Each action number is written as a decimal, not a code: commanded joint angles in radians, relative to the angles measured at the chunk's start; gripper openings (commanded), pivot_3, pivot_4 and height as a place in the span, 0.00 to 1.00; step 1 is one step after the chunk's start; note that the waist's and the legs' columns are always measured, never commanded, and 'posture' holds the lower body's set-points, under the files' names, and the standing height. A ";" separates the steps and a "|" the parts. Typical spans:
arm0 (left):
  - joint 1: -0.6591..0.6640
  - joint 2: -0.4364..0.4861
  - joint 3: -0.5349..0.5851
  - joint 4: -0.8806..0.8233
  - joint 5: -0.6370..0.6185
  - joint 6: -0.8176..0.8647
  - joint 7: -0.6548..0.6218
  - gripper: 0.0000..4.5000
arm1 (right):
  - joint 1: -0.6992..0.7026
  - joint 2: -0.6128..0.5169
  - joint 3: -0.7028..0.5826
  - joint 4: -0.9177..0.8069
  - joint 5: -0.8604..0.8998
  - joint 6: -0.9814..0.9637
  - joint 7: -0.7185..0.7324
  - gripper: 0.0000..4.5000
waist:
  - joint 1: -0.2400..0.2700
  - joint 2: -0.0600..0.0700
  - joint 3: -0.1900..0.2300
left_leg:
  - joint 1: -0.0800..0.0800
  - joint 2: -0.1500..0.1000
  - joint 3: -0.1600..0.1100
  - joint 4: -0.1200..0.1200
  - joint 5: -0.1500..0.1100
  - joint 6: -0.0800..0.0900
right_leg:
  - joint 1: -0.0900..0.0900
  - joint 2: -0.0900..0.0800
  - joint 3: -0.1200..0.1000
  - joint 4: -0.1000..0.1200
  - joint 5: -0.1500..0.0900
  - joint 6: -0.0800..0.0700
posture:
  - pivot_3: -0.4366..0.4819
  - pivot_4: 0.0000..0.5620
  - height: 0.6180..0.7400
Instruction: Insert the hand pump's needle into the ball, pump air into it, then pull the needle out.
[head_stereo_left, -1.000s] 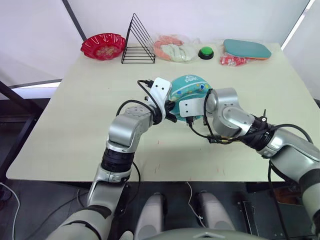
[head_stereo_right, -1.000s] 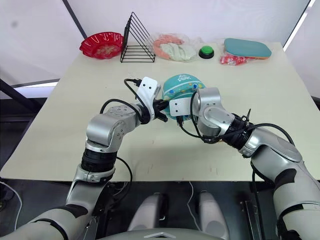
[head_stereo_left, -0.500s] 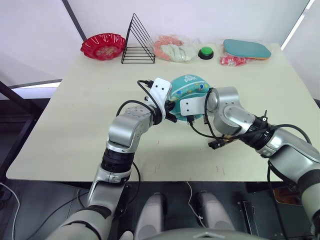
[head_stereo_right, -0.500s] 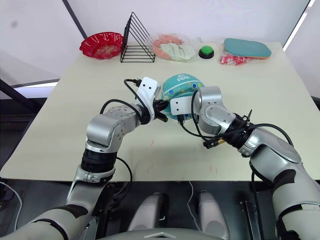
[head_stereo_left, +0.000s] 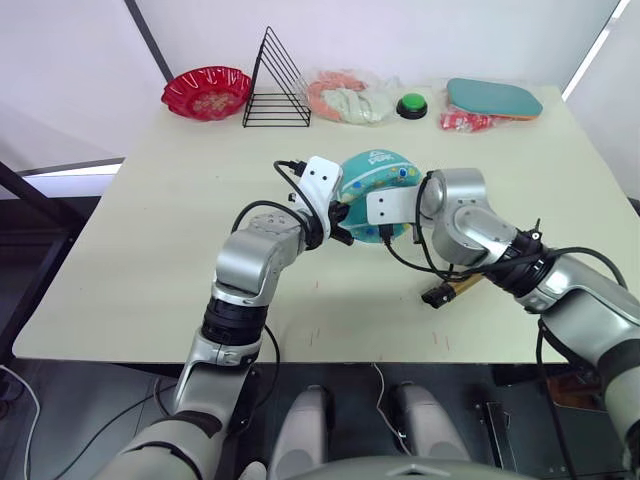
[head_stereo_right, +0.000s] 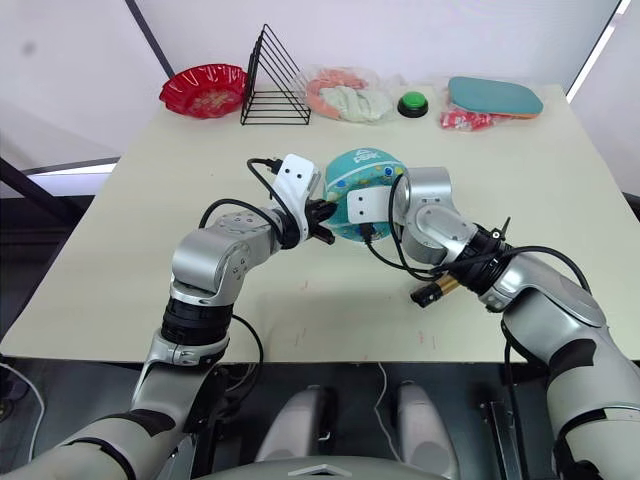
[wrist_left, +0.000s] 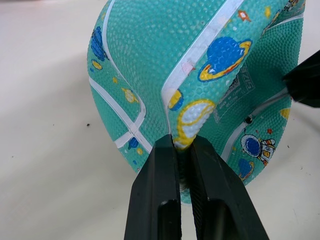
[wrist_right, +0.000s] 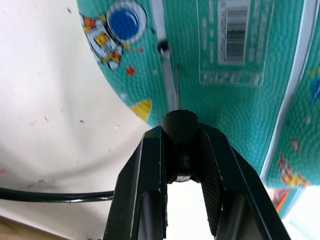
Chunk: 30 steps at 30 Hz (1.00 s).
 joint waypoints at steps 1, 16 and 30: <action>0.004 0.008 0.010 -0.033 -0.006 -0.004 -0.005 0.00 | 0.001 0.003 -0.035 -0.009 -0.018 0.000 0.003 0.08 | 0.000 0.000 0.000 | 0.000 0.000 0.000 0.000 0.000 0.000 | 0.000 0.000 0.000 0.000 0.000 0.000 | 0.48 0.27 1.00; 0.005 0.002 0.006 -0.035 -0.004 0.002 0.001 0.00 | 0.021 0.033 -0.077 -0.056 0.006 -0.005 0.034 0.08 | 0.000 0.000 0.000 | 0.000 -0.001 -0.001 0.000 0.000 -0.001 | 0.000 0.000 -0.001 0.000 0.000 0.000 | 0.48 0.27 1.00; 0.007 0.002 0.006 -0.037 -0.005 0.005 0.003 0.00 | 0.007 0.045 -0.090 -0.009 0.003 0.002 0.013 0.08 | 0.000 0.000 0.000 | 0.000 -0.001 -0.002 0.000 0.001 -0.001 | 0.000 0.000 -0.001 0.000 0.000 0.000 | 0.48 0.27 1.00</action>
